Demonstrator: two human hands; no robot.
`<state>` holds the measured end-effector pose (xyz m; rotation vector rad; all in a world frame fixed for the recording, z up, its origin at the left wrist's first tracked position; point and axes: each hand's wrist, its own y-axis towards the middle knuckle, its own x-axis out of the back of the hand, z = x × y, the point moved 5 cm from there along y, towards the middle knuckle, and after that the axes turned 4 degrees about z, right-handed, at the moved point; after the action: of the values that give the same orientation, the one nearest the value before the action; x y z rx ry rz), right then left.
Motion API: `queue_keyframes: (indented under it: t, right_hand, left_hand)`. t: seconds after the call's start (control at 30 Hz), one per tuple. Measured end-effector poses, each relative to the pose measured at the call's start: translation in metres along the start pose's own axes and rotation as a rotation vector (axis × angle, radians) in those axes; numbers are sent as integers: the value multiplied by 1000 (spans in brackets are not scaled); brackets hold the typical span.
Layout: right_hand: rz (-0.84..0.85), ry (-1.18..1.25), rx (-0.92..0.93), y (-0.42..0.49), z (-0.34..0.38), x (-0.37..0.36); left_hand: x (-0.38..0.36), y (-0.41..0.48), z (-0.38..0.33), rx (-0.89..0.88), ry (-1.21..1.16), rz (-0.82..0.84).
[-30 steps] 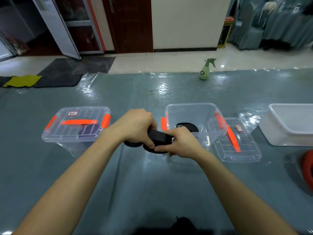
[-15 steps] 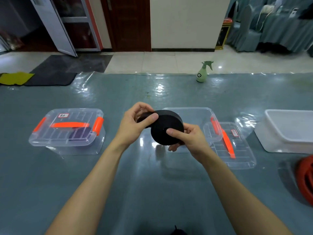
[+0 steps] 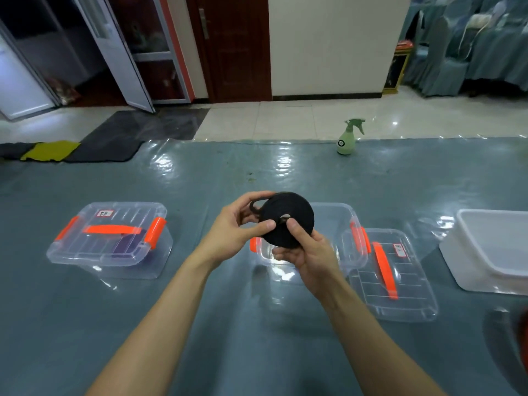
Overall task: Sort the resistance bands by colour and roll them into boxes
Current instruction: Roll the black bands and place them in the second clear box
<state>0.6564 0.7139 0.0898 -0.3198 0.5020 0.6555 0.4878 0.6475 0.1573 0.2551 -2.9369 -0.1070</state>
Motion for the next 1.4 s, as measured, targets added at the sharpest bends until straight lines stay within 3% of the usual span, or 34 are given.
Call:
queue_keyframes:
  t: [0.07,0.17,0.37,0.53,0.77,0.93,1.1,1.17,1.3,1.4]
  right_hand:
    - [49,16,-40,5,-5,0]
    - [123,-181,-115,10,-8,1]
    - [234,-467,-101,11,1,-15]
    - [94,-319,-98,12,-4,-36]
    - [20,-217,-106,7,-15,-75]
    - [-79,-200,-109,0,-24,-79]
    - [-132,-230,-116,-15,-27,-53]
    - [-151,-393,-56,-21,-19,-36]
    - [-298,-1249,215,-26,10,-14]
    - [-378,-1450,337,-17,29,-3]
  left_hand:
    - [2,-2,-2,1,61,-39]
    - [13,-10,-6,36,145,-24]
    - [26,-14,-19,97,353,209]
    - [45,-9,-30,50,374,227]
    - [66,-43,-15,-43,106,-87]
    - [70,-53,1,-10,143,35]
    - [51,-35,21,49,-23,104]
    - [41,-24,29,87,-61,111]
    - [16,1,41,129,-47,112]
    - [-4,21,44,175,-51,89]
